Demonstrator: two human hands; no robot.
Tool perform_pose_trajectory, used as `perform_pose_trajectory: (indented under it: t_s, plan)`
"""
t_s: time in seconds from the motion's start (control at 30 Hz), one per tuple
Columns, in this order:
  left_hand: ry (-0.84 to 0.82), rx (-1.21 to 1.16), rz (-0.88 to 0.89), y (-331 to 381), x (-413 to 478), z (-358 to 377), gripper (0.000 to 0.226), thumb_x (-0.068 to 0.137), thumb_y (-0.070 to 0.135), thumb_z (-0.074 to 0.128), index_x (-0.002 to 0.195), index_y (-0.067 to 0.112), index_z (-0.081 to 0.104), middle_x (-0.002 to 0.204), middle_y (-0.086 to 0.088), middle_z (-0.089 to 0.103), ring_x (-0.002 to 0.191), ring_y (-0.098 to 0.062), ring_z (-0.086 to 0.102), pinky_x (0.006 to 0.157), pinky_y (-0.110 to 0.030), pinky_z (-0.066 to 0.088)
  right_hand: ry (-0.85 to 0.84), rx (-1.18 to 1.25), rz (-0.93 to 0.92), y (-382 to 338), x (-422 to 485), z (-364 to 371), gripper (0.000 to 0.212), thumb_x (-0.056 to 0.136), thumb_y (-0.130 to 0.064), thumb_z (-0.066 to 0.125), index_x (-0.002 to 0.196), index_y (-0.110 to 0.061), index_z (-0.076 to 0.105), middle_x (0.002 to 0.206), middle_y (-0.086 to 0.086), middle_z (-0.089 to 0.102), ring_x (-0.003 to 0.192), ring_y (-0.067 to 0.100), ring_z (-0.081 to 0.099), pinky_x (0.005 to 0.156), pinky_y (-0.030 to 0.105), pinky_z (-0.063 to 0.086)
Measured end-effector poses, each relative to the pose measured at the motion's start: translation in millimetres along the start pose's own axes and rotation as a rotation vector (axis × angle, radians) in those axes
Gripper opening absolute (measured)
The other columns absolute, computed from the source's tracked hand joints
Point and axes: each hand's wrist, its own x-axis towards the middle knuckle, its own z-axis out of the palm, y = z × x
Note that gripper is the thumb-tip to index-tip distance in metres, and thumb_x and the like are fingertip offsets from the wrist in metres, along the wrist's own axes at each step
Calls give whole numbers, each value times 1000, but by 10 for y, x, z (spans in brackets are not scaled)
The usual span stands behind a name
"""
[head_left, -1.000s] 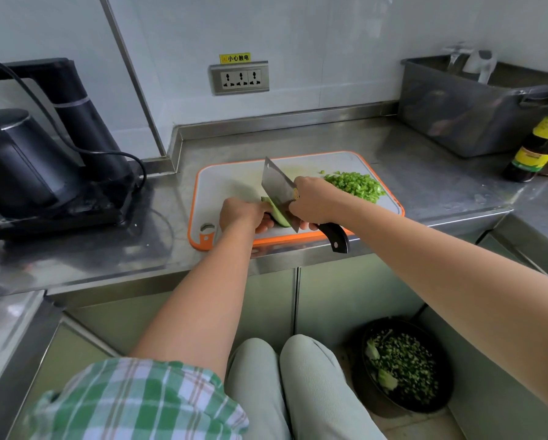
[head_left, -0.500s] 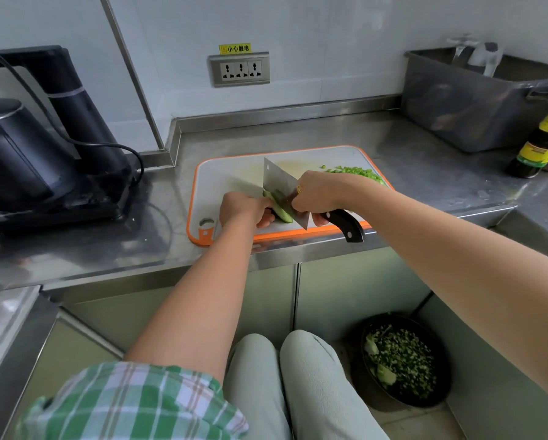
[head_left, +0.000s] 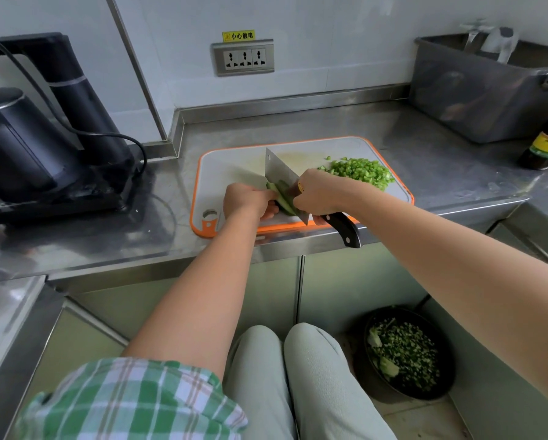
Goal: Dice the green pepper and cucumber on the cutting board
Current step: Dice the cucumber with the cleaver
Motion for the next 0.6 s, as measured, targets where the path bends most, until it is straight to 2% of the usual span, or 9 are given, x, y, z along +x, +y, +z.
perform_pose_trajectory:
  t_s: [0.1, 0.23, 0.4, 0.5, 0.6]
  plan:
    - [-6, 0, -5, -9, 15, -3, 16, 72, 8, 78, 62, 5, 65, 50, -7, 66, 46, -16, 64, 48, -24, 51, 39, 24, -10, 24, 43, 60, 12, 85, -3, 43, 75, -1, 48, 60, 15, 58, 47, 26, 54, 46, 25, 43]
    - [-14, -32, 6, -22, 14, -11, 21, 71, 6, 78, 58, 6, 62, 49, -7, 64, 47, -17, 65, 50, -26, 53, 98, 47, 8, 49, 72, 89, 12, 84, -1, 42, 72, -3, 42, 56, 13, 55, 41, 21, 49, 40, 21, 36]
    - [-23, -75, -6, -37, 29, -12, 20, 70, 6, 82, 61, 4, 63, 55, -11, 66, 45, -17, 65, 48, -25, 52, 180, 98, 13, 79, 64, 119, 12, 83, 0, 42, 73, -6, 42, 58, 12, 56, 47, 24, 52, 46, 26, 41]
    - [-23, -87, 0, -36, 43, -24, 17, 70, 6, 81, 65, 2, 65, 57, -12, 67, 45, -17, 65, 48, -25, 53, 132, 150, 16, 47, 11, 48, 13, 85, 2, 41, 74, -2, 46, 64, 18, 61, 45, 24, 50, 47, 27, 41]
    - [-28, -92, -4, -39, 52, -21, 16, 75, 2, 77, 67, 3, 64, 59, -11, 66, 45, -16, 65, 53, -28, 57, 84, 198, 8, -1, -70, -59, 11, 88, 1, 40, 80, -1, 47, 63, 15, 60, 42, 20, 48, 43, 24, 40]
